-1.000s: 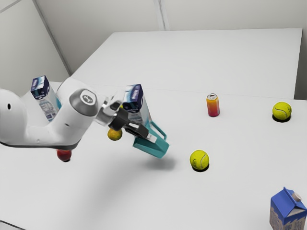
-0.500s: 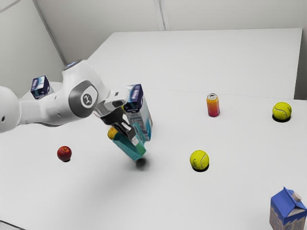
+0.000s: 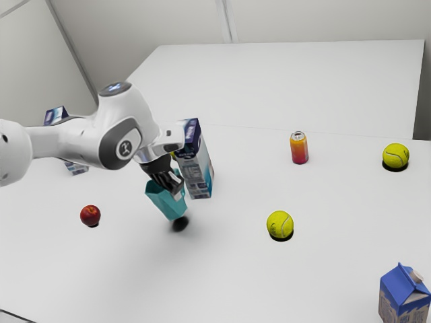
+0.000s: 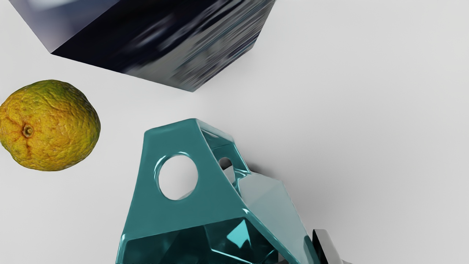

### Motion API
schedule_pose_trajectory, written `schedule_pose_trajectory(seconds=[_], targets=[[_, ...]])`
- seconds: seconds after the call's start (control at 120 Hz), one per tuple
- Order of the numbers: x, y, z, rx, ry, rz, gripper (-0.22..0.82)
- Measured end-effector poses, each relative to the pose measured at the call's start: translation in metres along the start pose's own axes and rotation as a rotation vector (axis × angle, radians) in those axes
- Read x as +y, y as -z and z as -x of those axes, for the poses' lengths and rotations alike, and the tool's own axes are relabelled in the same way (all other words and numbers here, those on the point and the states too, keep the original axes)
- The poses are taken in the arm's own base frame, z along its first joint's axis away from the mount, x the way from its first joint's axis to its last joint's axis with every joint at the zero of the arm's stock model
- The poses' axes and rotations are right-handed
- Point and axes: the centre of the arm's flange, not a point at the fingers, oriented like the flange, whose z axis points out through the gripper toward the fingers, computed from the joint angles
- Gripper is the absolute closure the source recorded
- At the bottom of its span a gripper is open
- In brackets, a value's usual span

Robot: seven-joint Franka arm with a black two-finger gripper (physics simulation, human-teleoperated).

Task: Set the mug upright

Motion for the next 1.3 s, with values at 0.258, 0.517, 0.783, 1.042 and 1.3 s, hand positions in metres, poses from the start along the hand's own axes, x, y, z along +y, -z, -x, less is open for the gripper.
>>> schedule_pose_trajectory(seconds=[0.258,0.517,0.783,1.042,1.3], targets=[[-0.003,-0.014,-0.008,0.019,0.066,-0.036,0.78],[-0.005,-0.03,-0.011,0.014,0.117,-0.059,0.78],[-0.008,-0.036,-0.012,0.006,0.139,-0.104,0.78],[-0.01,-0.048,-0.011,-0.014,0.179,-0.113,0.78],[-0.011,-0.043,-0.01,-0.002,0.226,-0.109,0.48]])
